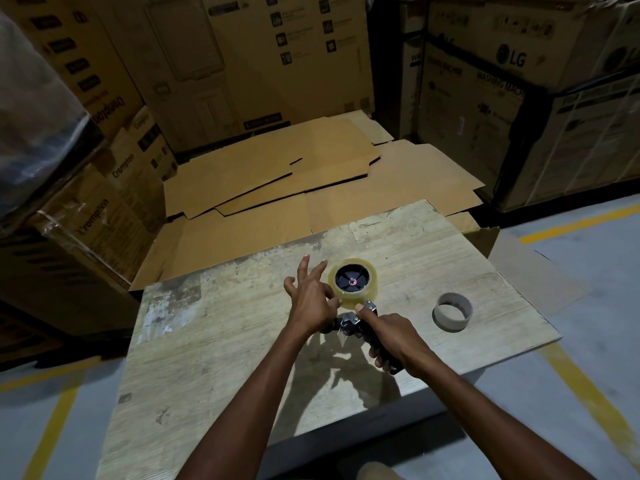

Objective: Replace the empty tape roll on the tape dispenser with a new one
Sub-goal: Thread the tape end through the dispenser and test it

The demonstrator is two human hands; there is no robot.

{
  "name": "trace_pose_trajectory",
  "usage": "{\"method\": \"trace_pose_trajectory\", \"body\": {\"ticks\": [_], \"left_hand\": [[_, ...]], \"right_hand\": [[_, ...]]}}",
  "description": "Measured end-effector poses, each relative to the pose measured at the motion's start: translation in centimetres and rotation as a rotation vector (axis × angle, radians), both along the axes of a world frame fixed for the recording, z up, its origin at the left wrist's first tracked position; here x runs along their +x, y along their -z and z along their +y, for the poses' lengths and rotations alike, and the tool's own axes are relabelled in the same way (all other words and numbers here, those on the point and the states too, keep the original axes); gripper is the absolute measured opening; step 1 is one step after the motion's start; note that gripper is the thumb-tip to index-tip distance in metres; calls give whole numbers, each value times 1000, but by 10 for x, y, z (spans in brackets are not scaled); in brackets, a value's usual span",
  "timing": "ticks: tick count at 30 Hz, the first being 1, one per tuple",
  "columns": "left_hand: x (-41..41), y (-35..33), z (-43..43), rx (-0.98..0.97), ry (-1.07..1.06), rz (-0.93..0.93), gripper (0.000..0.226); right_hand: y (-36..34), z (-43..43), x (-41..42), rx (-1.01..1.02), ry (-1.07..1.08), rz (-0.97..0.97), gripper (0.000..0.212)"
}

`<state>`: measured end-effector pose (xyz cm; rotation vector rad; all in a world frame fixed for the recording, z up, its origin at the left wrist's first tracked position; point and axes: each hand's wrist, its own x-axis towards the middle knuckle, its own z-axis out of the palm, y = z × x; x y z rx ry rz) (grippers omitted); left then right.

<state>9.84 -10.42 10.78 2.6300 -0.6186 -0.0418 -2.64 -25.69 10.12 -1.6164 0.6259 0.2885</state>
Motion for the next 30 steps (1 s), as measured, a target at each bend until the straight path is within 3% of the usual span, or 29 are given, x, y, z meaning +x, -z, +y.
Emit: {"method": "trace_pose_trajectory", "body": {"ticks": [7, 12, 17, 30], "left_hand": [[-7, 8, -1, -15, -114, -55, 10], [-14, 15, -2, -135, -98, -95, 12], [-15, 18, -1, -93, -108, -154, 15], [-8, 2, 3, 10, 134, -200, 18]], "right_hand": [[-1, -1, -2, 6, 10, 7, 74], [-1, -1, -4, -12, -1, 13, 79], [-2, -2, -6, -11, -10, 15, 81], [-6, -5, 1, 40, 0, 68, 75]]}}
